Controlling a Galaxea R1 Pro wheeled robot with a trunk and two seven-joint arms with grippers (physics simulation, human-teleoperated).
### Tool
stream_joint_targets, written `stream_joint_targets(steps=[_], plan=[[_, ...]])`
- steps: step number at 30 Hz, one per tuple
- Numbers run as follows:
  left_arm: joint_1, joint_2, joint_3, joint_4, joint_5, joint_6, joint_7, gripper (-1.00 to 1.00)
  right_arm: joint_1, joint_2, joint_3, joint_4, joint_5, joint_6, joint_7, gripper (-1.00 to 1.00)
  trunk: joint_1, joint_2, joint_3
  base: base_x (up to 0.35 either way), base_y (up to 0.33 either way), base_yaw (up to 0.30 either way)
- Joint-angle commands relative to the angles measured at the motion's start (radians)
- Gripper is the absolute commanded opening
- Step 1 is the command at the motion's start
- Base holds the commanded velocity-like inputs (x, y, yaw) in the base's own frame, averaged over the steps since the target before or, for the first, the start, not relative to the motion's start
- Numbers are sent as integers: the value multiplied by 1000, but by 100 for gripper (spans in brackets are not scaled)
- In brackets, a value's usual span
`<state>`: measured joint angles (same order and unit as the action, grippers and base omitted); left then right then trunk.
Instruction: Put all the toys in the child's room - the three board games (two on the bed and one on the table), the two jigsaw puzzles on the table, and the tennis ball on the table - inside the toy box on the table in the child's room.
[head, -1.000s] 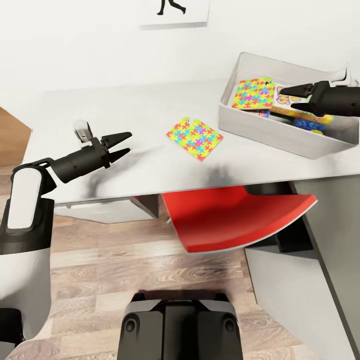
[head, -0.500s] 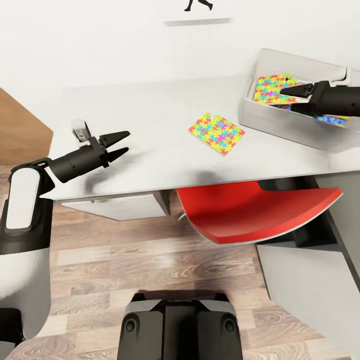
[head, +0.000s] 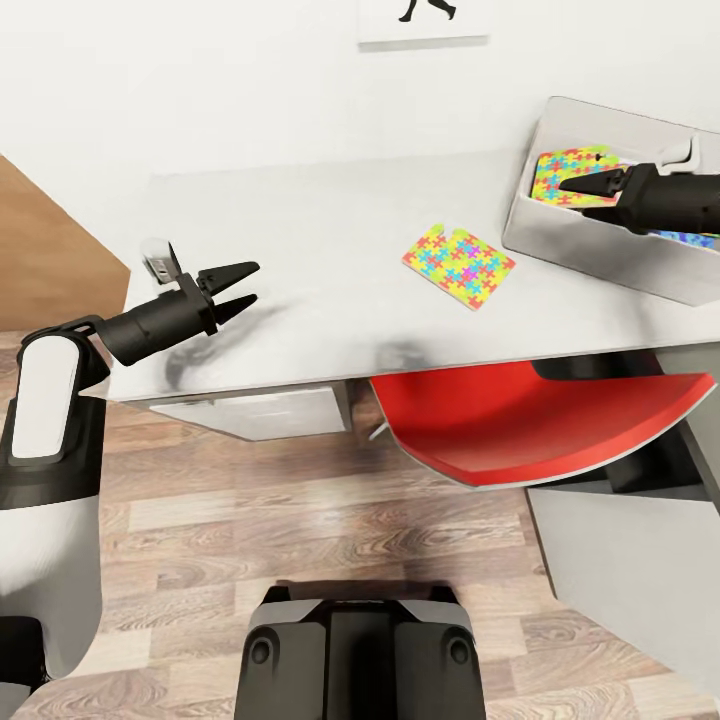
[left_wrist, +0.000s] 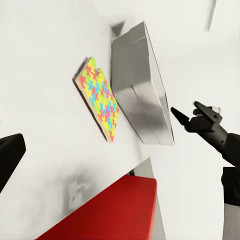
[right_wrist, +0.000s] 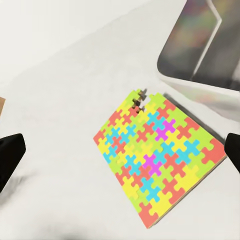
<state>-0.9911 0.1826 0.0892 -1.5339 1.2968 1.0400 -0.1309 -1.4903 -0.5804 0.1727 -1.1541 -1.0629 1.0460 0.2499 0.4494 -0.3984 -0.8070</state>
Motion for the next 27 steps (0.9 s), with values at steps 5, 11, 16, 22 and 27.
stream_joint_targets(steps=[5,11,16,22,27], plan=[[-1,0,1,0,-10,4,-10,100,-1,8,2,1,10,1,-17,100,1,-2,-1,-2,34,0],[0,1,1,0,-10,4,-10,100,0,24,1,1,8,1,-71,100,1,-2,0,-1,16,-36],[0,1,1,0,-10,4,-10,100,2,35,1,-2,6,1,-114,100,1,-2,2,0,7,-130],[0,2,1,0,-10,3,-10,100,11,55,1,-10,5,1,-173,100,1,-2,7,0,3,-189],[0,3,1,0,-10,4,-10,100,15,67,1,-17,4,1,-218,100,1,-2,9,0,2,-146]])
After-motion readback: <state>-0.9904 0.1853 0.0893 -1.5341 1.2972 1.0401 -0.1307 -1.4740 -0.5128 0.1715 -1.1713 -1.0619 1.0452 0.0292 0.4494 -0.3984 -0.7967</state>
